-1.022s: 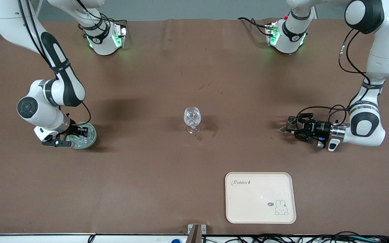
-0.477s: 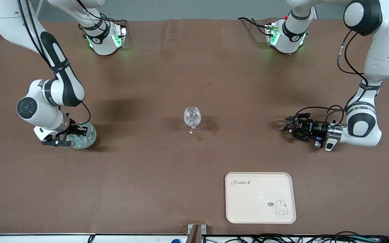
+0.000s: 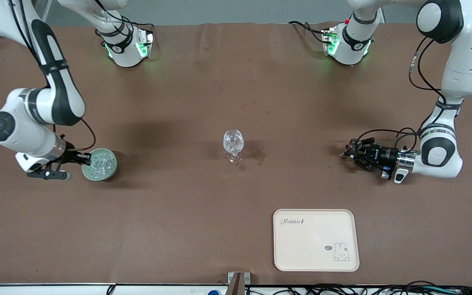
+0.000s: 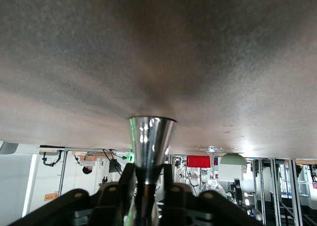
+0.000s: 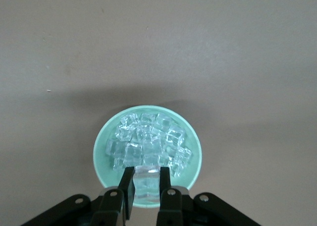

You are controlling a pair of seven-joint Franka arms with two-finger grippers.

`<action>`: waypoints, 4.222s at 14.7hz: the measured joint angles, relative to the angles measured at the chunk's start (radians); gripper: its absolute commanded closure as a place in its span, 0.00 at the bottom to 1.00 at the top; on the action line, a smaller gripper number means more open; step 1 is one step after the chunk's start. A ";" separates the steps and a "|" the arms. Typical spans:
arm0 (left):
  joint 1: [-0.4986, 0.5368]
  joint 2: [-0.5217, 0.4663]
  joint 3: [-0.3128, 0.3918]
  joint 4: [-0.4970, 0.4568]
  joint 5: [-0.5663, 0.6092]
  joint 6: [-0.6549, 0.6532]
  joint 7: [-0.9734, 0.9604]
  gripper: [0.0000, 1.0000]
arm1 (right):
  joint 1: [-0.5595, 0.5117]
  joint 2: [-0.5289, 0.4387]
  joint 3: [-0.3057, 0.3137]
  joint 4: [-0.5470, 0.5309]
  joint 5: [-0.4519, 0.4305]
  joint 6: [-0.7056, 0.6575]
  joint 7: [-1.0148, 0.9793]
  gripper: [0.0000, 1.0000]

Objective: Pour wine and add ice with both arms
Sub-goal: 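Carry the left gripper's jigger to the glass while the right gripper lifts ice, then tilt the jigger over the wine glass with the left gripper to pour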

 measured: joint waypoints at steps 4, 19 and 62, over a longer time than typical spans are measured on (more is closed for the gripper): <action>0.000 0.000 -0.001 0.003 -0.001 -0.009 0.000 0.93 | -0.002 -0.031 0.000 0.229 0.000 -0.294 -0.001 0.97; -0.012 -0.108 -0.284 0.064 -0.071 0.094 -0.331 0.99 | 0.009 -0.314 0.009 0.324 0.000 -0.604 -0.001 1.00; -0.352 -0.243 -0.552 0.018 0.449 0.688 -1.276 0.99 | 0.009 -0.315 0.002 0.321 0.028 -0.599 -0.001 1.00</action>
